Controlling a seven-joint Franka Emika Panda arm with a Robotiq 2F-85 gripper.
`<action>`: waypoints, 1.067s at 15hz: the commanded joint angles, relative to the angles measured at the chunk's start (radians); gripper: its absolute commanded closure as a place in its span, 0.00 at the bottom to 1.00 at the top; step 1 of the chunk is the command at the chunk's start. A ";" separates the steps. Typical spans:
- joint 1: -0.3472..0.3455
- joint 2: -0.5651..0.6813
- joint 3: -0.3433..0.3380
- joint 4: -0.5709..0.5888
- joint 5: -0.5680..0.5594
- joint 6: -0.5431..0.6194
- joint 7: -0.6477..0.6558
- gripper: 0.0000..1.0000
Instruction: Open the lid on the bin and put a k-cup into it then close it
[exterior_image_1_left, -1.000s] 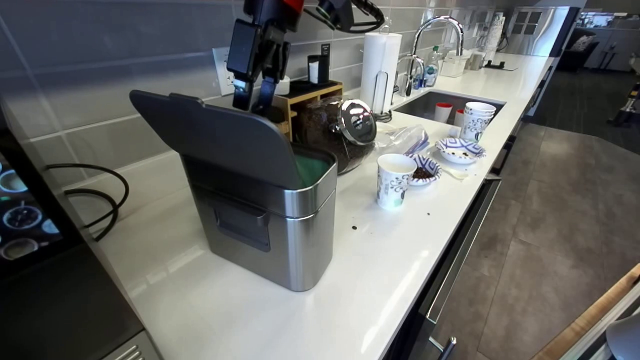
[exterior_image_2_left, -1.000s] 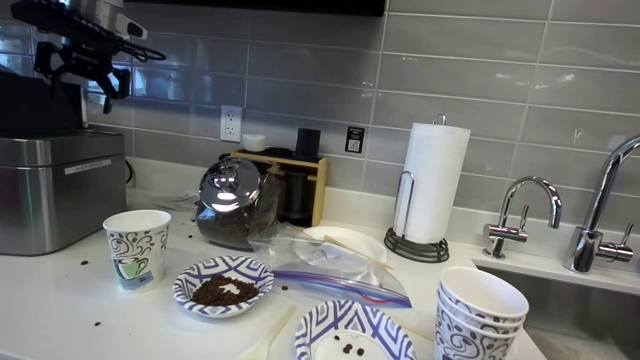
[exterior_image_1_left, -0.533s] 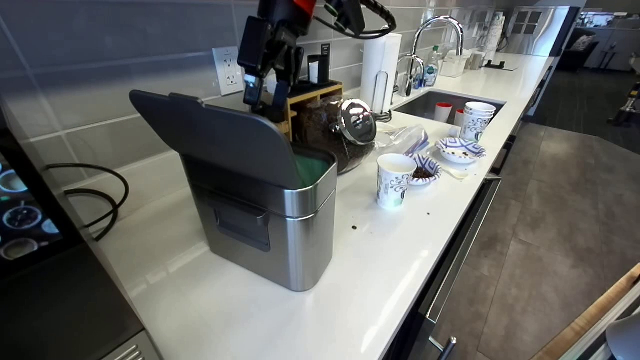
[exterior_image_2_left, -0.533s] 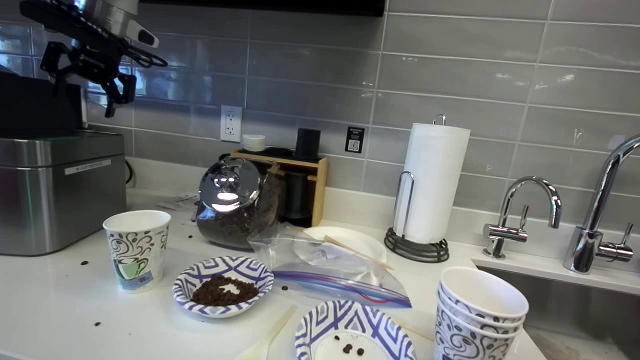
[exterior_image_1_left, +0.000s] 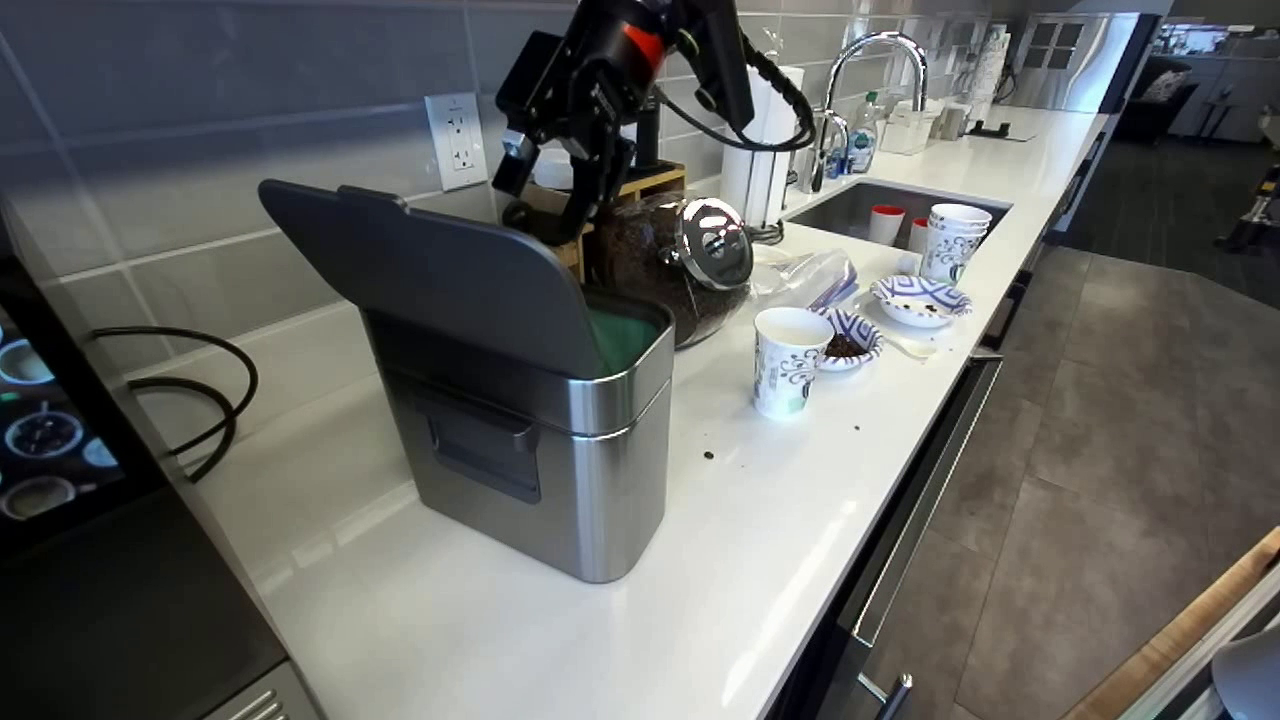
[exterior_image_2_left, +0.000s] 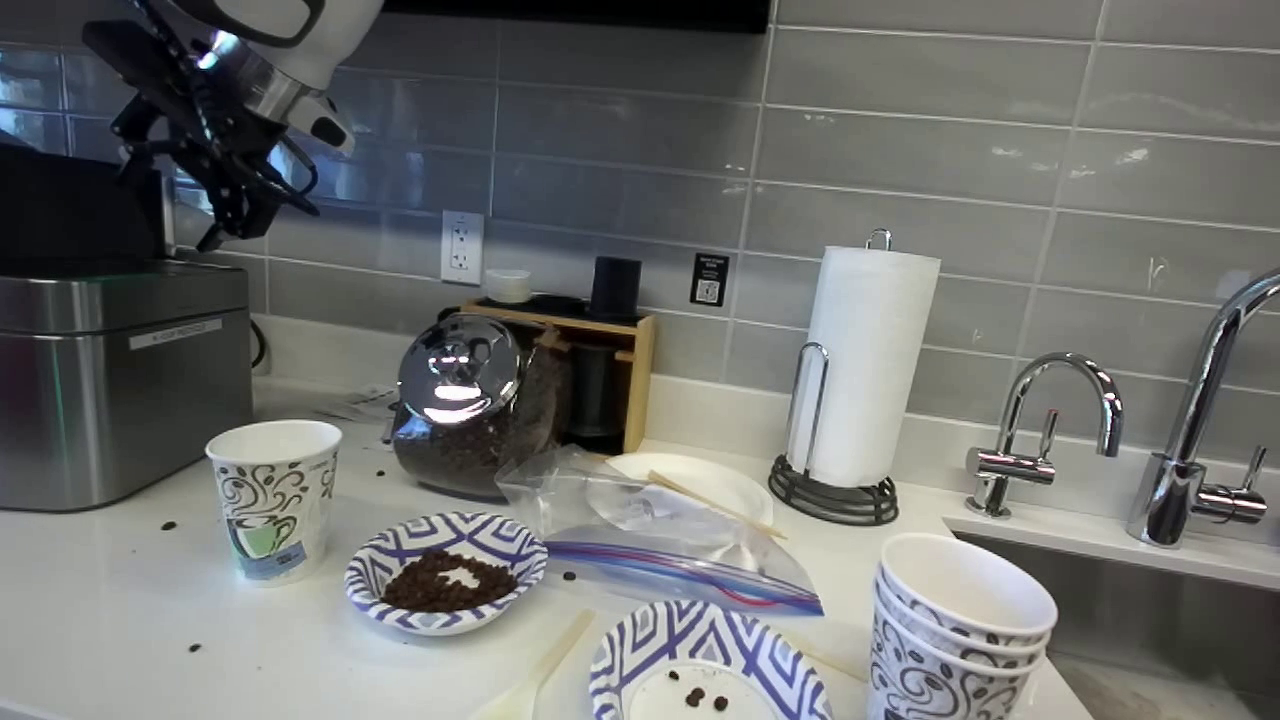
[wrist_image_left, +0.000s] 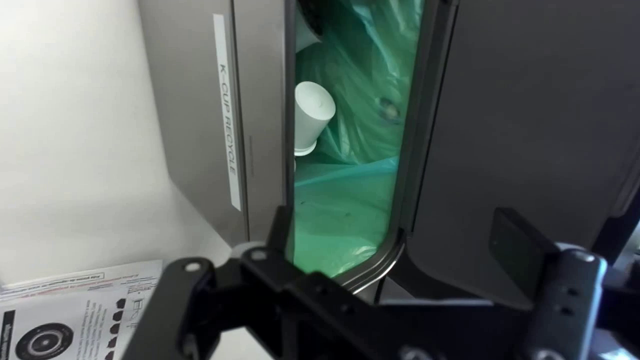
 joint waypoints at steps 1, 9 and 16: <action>-0.022 -0.078 -0.013 -0.101 0.130 -0.017 -0.077 0.00; 0.019 -0.237 -0.024 -0.233 0.162 0.017 -0.115 0.00; 0.062 -0.308 -0.023 -0.261 0.182 0.057 -0.153 0.00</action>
